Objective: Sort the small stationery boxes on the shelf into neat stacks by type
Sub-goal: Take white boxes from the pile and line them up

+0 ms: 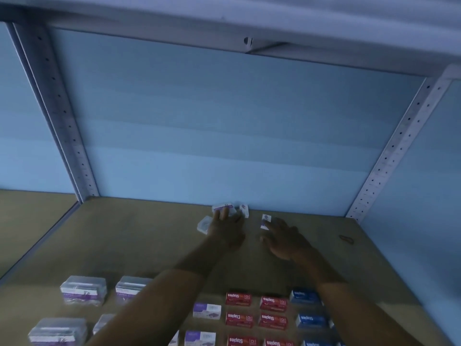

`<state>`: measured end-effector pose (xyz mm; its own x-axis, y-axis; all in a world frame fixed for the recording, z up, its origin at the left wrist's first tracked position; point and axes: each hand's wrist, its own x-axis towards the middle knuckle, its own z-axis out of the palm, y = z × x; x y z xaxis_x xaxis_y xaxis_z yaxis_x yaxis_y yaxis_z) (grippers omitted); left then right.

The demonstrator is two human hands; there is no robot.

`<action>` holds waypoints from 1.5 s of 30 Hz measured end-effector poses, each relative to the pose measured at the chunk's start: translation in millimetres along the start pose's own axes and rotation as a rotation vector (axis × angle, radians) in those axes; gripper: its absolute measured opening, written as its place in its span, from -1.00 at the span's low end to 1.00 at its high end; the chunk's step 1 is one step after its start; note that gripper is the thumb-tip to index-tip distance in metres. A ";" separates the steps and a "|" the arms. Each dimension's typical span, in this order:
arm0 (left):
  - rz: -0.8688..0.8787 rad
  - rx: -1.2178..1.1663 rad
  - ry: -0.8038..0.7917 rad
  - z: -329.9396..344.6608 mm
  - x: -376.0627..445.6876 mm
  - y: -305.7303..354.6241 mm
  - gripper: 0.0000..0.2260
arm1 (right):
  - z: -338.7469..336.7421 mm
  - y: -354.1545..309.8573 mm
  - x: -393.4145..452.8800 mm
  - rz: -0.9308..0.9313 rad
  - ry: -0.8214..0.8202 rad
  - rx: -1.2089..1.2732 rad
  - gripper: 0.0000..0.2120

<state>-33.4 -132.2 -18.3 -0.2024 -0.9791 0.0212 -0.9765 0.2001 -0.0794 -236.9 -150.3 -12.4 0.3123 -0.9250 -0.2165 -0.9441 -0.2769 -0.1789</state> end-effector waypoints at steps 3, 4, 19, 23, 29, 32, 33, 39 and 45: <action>-0.007 0.008 0.008 -0.7 3.3 0.6 -0.45 | 4.2 1.0 2.0 -0.036 0.043 -0.070 -0.48; -0.003 0.011 0.003 -2.6 4.2 0.0 -0.46 | 5.0 1.2 1.6 -0.045 0.058 -0.086 -0.50; 0.251 0.040 0.035 -10.6 -54.8 2.2 -0.59 | 25.7 16.9 -40.1 -0.283 0.128 -0.058 -0.47; 0.329 -0.098 0.044 -11.2 -85.5 3.4 -0.61 | 34.4 18.9 -59.2 -0.284 0.138 -0.093 -0.45; 0.261 -0.077 0.122 -19.2 -81.7 2.1 -0.53 | 16.1 17.5 -61.5 -0.263 0.189 -0.045 -0.54; 0.244 0.027 0.092 -21.2 -67.0 -8.5 -0.50 | 7.9 15.0 -59.2 -0.287 0.160 -0.035 -0.49; 0.241 0.038 0.076 -21.5 -63.2 -11.1 -0.52 | 6.3 13.9 -58.6 -0.297 0.159 -0.027 -0.52; 0.274 0.042 0.068 -18.3 -53.7 -7.1 -0.63 | 1.6 16.7 -62.6 -0.278 0.195 0.005 -0.79; 0.397 0.126 0.120 -20.3 -58.1 -3.2 -0.67 | -2.8 17.5 -75.4 -0.256 0.214 0.126 -0.88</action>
<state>-20.0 -75.2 1.0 -0.5749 -0.8143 0.0799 -0.8061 0.5470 -0.2257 -277.2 -86.1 3.6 0.4953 -0.8670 0.0545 -0.8136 -0.4849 -0.3208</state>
